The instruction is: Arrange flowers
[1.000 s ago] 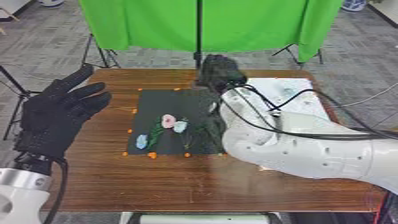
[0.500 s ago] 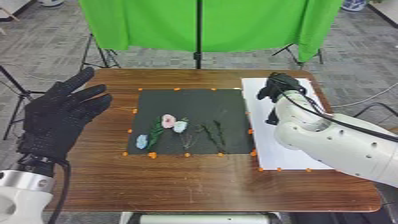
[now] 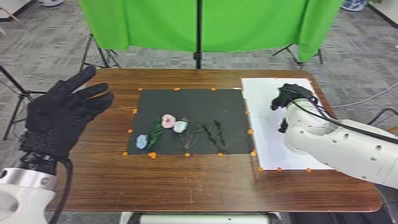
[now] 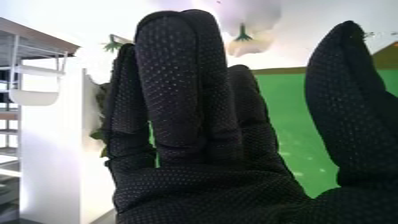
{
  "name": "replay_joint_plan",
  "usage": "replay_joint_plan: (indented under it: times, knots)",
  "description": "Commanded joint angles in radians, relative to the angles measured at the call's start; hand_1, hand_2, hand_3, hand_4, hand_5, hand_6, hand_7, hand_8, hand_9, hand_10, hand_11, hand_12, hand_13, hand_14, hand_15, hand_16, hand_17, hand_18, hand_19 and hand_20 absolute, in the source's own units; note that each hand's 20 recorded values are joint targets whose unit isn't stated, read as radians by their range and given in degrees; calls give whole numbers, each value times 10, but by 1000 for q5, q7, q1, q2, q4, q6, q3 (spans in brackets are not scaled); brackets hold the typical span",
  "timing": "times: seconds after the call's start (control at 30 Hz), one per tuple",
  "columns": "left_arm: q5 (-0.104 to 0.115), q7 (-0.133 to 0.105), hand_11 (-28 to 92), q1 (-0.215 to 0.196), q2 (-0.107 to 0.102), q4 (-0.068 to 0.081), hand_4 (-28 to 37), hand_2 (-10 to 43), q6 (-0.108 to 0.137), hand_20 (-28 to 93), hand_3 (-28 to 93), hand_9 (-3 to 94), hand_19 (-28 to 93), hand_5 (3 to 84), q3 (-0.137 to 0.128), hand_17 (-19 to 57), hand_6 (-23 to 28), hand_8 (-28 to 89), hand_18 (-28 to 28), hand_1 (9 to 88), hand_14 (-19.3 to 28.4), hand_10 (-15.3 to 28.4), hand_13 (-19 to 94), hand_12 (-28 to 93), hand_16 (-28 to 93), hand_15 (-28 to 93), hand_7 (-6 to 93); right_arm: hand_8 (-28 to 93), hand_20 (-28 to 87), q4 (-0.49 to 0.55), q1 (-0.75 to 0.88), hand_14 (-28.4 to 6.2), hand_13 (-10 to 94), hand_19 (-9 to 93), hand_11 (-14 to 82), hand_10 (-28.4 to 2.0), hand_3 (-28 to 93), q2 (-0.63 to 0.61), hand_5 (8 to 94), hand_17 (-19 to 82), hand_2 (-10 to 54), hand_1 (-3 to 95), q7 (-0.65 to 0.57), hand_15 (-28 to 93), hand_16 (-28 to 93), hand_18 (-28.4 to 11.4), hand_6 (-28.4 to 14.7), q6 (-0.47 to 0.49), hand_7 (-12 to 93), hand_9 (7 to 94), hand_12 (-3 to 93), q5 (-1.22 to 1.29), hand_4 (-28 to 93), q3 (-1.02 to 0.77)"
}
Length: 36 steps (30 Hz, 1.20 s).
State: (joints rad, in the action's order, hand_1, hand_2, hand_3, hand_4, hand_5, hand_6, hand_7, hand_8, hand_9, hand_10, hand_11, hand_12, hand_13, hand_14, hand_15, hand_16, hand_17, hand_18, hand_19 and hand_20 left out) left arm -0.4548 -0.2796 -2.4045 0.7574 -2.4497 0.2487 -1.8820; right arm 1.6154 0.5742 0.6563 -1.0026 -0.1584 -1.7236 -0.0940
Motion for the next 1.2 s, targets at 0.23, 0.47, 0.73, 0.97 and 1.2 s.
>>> replay_joint_plan:
  times: [0.23, 0.47, 0.73, 0.97, 1.2]
  knots:
    - [-1, 26, 282, 18, 4, 13, -282, 78, -20, 154, 768, 295, 591, 333, 12, -87, 84, -101, 258, 214, 279, 204, 223, 105, -103, 515, 148, -119, 61, -33, -15, -85, 746, 851, 230, -138, 763, 14, 424, 272, -95, 336, 12, 621, 145, -205, 24, 16, 127, 739, 143, -11, -283, 42]
    - [-3, 34, 283, 36, 5, 21, -282, 78, -27, 154, 767, 295, 591, 333, 23, -87, 84, -101, 258, 215, 279, 204, 223, 105, -103, 516, 148, -137, 64, -63, -40, -73, 740, 836, 229, -126, 763, 41, 449, 270, -95, 380, 62, 622, 143, -199, 58, 28, 150, 734, 143, -10, -283, 87]
    - [7, 14, 284, 26, 7, 29, -282, 78, -20, 154, 767, 295, 591, 333, 35, -87, 84, -101, 258, 215, 279, 204, 222, 105, -103, 516, 148, -83, 119, -85, -75, -41, 766, 800, 120, -60, 662, 60, 718, 286, -95, 503, 103, 591, 162, -178, 76, -144, 150, 832, 224, -106, -283, 233]
    - [21, 4, 284, -3, 26, 33, -283, 77, -12, 154, 767, 295, 590, 333, 30, -87, 84, -102, 258, 214, 279, 204, 222, 105, -103, 516, 149, 4, 149, -60, -85, -13, 821, 801, 96, -38, 616, 60, 859, 310, -95, 567, 104, 591, 192, -152, 66, -274, 167, 936, 294, -197, -283, 279]
    - [25, -26, 283, -111, 74, 13, -283, 78, -2, 154, 764, 293, 590, 332, -26, -88, 84, -102, 259, 212, 279, 203, 222, 104, -103, 516, 148, 14, 150, 28, -121, -11, 828, 807, 124, -44, 655, 99, 867, 312, -95, 551, 129, 594, 195, -150, 56, -387, 166, 937, 286, -264, -283, 292]
